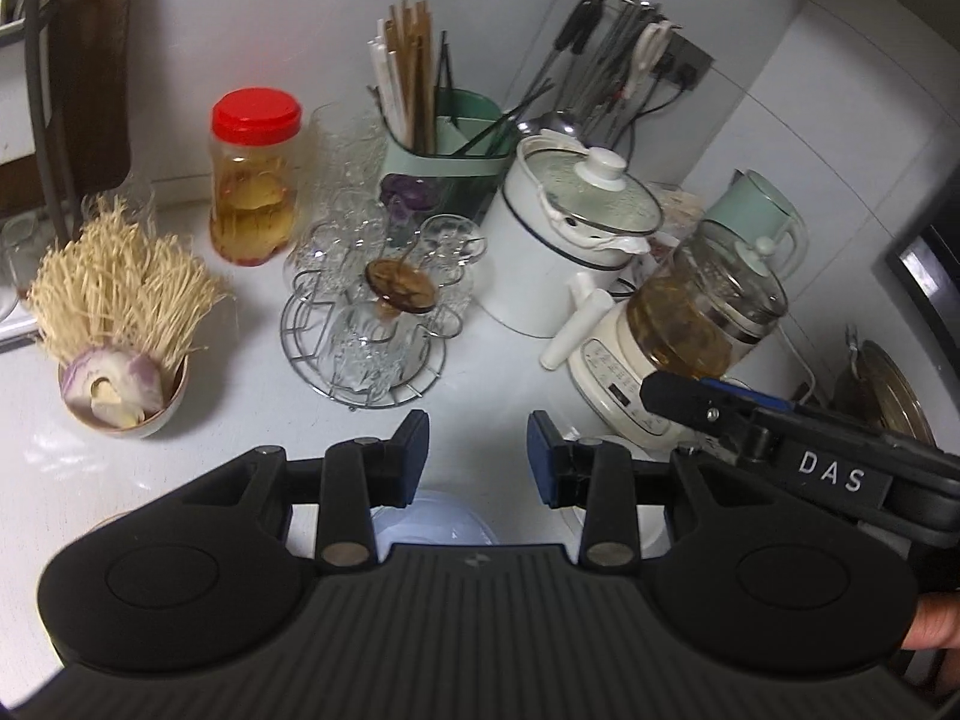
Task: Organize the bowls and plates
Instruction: 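Move both grippers to the white ceramic bowl by the tea maker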
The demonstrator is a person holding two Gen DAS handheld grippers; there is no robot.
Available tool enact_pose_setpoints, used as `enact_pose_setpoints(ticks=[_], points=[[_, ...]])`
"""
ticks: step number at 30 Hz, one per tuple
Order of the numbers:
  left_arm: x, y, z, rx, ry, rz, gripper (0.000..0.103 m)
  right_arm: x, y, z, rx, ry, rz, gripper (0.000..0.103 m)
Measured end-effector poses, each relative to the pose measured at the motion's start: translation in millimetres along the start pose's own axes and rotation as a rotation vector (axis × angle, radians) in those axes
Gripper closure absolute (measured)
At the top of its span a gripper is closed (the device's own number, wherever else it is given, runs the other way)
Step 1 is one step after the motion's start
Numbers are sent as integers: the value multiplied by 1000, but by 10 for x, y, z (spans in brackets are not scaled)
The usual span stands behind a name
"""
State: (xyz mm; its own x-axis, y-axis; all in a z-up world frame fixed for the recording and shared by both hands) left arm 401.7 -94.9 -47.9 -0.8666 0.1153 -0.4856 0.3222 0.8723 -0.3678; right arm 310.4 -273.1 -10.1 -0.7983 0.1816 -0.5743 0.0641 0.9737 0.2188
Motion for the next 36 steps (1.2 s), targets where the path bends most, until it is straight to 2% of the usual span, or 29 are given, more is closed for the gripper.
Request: enact_pose_setpoints(ticks=[8,14,27,36], points=[[-12,40,-230,33,-28,46,62,71,101,-254,31,-84,33,54],[-103,34,-229,78,-20,82,62,105,74,-353,72,-136,85,54],[-81,-335,-13,115,31,181,62,274,-232,-519,135,-150,174,54],[-130,-566,236,131,88,183,62,292,-635,-596,168,-147,246,54]])
Point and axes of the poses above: each gripper's, at about its wrist camera, not at the fingertips, and z roughly the way its jaws point, y to its left, x to its underside, the point moved 2 cm from there along z, roughly the way its jaws point, and after that the axes turned 11 degrees about y, right-handed, at the moved point
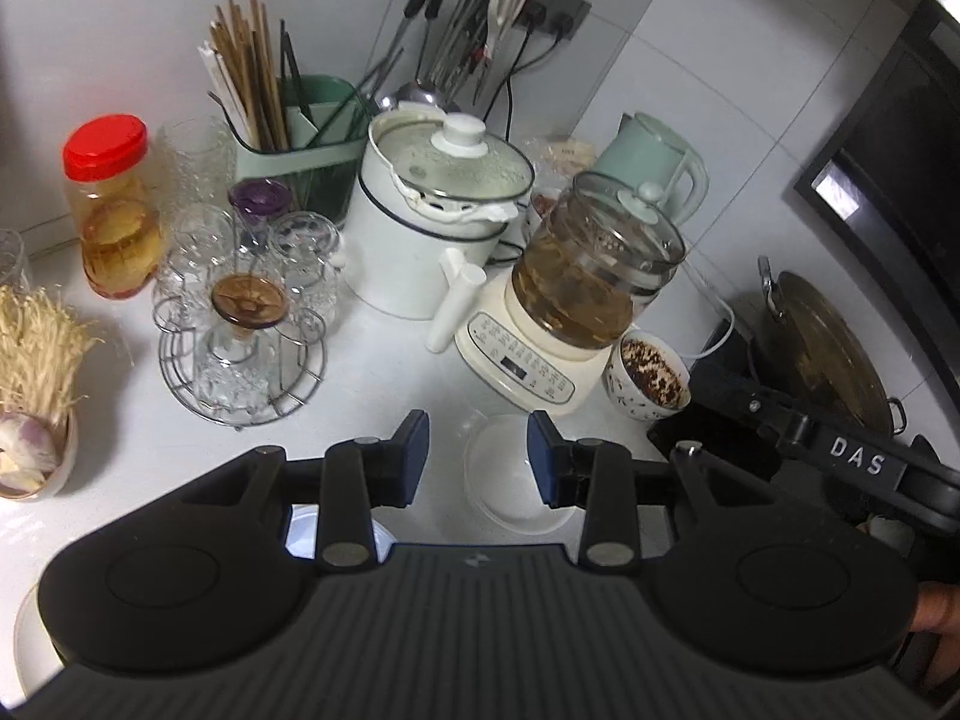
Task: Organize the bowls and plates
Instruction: 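Move both grippers to the white ceramic bowl by the tea maker, then close both grippers on the white bowl rim and lift it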
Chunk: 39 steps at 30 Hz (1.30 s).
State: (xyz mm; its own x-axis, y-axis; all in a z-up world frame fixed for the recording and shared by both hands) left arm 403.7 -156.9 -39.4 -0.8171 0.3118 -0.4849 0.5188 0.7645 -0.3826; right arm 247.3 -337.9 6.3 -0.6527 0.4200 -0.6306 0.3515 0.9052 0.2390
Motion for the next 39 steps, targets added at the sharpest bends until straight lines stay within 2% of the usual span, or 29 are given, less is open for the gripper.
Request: enact_pose_setpoints(ticks=[10,15,18,20,23,30,33,38,39], points=[[-113,14,517,3,82,-24,59,-23,-369,240,36,43,75,54],[-160,105,869,-2,145,-54,59,14,-508,481,19,93,87,54],[-143,111,1073,3,175,-35,52,51,-629,633,-16,133,138,54],[-134,107,1175,10,177,-34,46,87,-720,735,-28,165,178,54],[-107,96,1332,8,189,-42,46,117,-863,840,-39,192,217,54],[-40,133,1613,17,219,-128,45,223,-1130,1158,-68,271,289,54],[-41,117,1662,15,202,-135,45,255,-1163,1273,-68,282,272,54],[-46,93,1861,10,228,-158,46,302,-1240,1428,-83,313,262,55],[-43,83,1903,5,232,-156,47,312,-1255,1458,-89,321,258,60]])
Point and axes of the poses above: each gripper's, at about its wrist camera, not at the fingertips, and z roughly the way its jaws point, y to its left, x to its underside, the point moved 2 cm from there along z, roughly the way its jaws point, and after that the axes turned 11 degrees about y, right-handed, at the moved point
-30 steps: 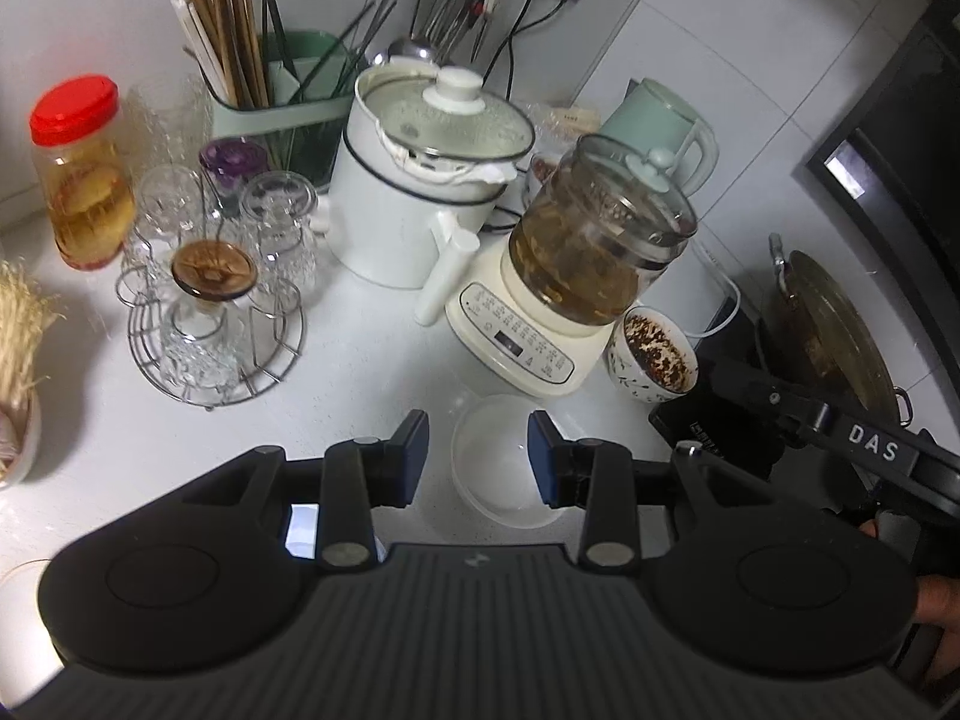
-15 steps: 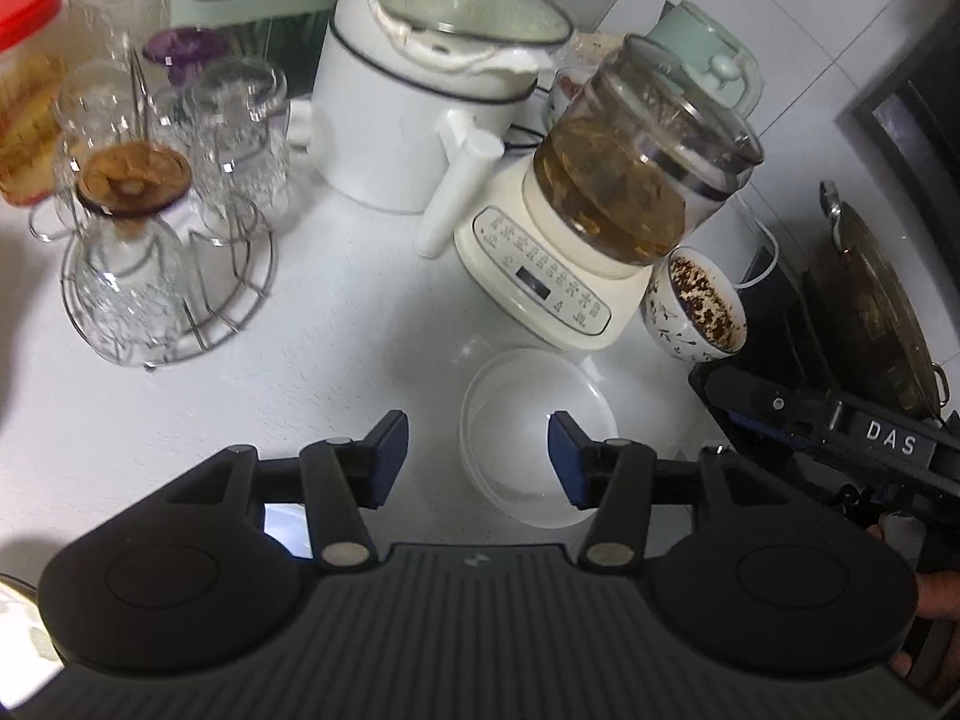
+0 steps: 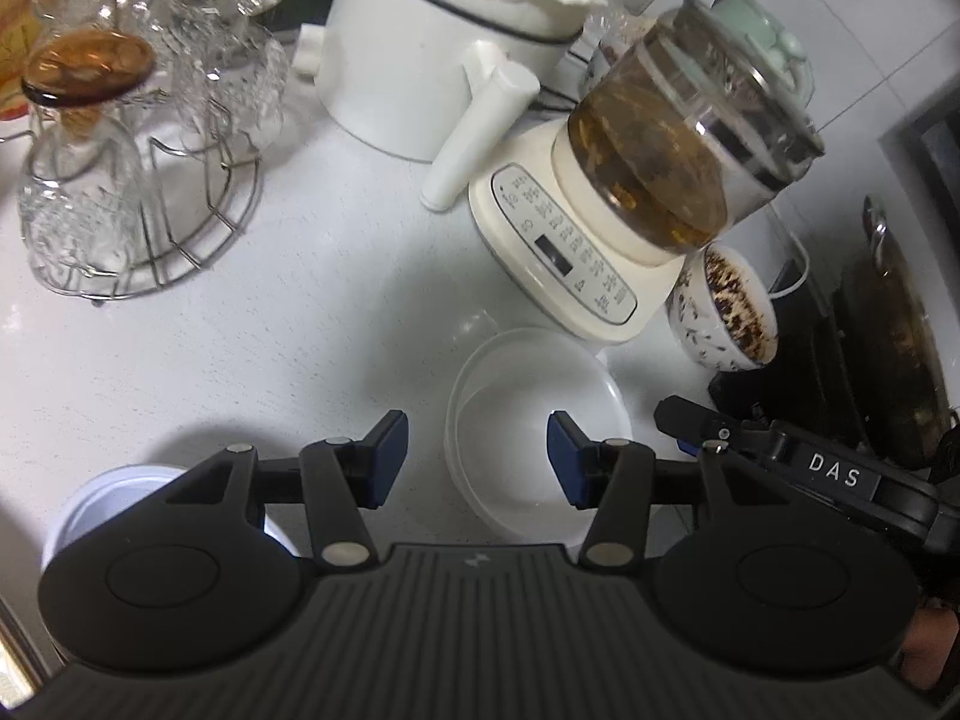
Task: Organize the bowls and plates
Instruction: 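Close both grippers on the white bowl rim and lift it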
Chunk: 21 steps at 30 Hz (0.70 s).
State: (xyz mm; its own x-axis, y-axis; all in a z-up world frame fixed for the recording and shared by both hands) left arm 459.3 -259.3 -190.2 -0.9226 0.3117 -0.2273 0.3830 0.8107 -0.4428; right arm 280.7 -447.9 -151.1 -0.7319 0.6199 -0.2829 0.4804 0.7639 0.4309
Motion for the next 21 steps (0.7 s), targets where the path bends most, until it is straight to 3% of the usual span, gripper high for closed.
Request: enact_pose_setpoints(ticks=[2,5,7,10,14,21], points=[[-4,-8,69,-8,5,-6,48,-9,-39,56,-10,15,0,63],[-11,-10,187,-21,14,-17,59,-12,-79,135,-7,28,-8,67],[-16,-2,247,-16,22,-24,71,-8,-100,192,-9,40,-17,68],[-15,-6,303,-21,28,-30,80,-1,-120,265,-28,68,-13,76],[-18,-50,321,-54,11,-21,86,-21,-116,322,-36,93,-18,81],[36,37,303,-37,-17,-72,91,-4,-128,376,-40,101,-44,90]])
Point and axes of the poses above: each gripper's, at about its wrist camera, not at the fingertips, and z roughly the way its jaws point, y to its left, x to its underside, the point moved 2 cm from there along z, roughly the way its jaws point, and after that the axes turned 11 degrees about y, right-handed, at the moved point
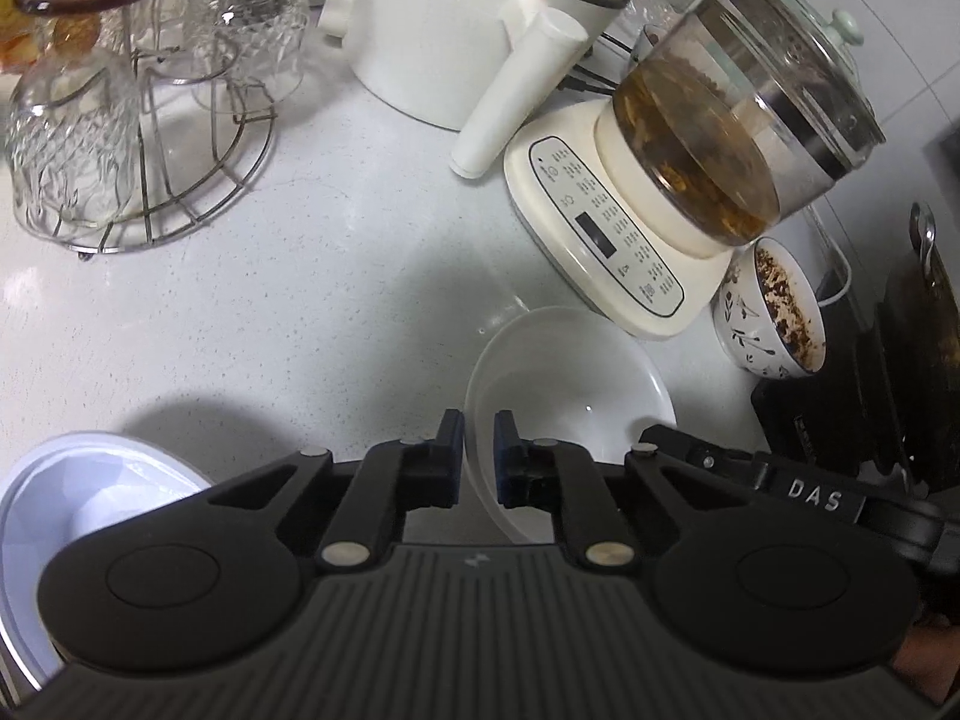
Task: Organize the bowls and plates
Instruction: 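Close both grippers on the white bowl rim and lift it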
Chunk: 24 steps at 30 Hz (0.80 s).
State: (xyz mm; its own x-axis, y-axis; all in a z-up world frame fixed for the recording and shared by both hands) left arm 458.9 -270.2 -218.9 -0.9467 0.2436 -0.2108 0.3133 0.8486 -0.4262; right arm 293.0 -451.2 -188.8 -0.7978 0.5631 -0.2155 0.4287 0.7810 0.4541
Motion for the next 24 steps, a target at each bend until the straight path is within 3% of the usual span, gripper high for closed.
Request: enact_pose_setpoints(ticks=[11,24], points=[[30,39,-128,-1,-31,23,91,89,63,-97,-43,-53,-10,90],[70,-130,-740,11,-71,33,91,82,369,-552,-52,-82,-44,90]])
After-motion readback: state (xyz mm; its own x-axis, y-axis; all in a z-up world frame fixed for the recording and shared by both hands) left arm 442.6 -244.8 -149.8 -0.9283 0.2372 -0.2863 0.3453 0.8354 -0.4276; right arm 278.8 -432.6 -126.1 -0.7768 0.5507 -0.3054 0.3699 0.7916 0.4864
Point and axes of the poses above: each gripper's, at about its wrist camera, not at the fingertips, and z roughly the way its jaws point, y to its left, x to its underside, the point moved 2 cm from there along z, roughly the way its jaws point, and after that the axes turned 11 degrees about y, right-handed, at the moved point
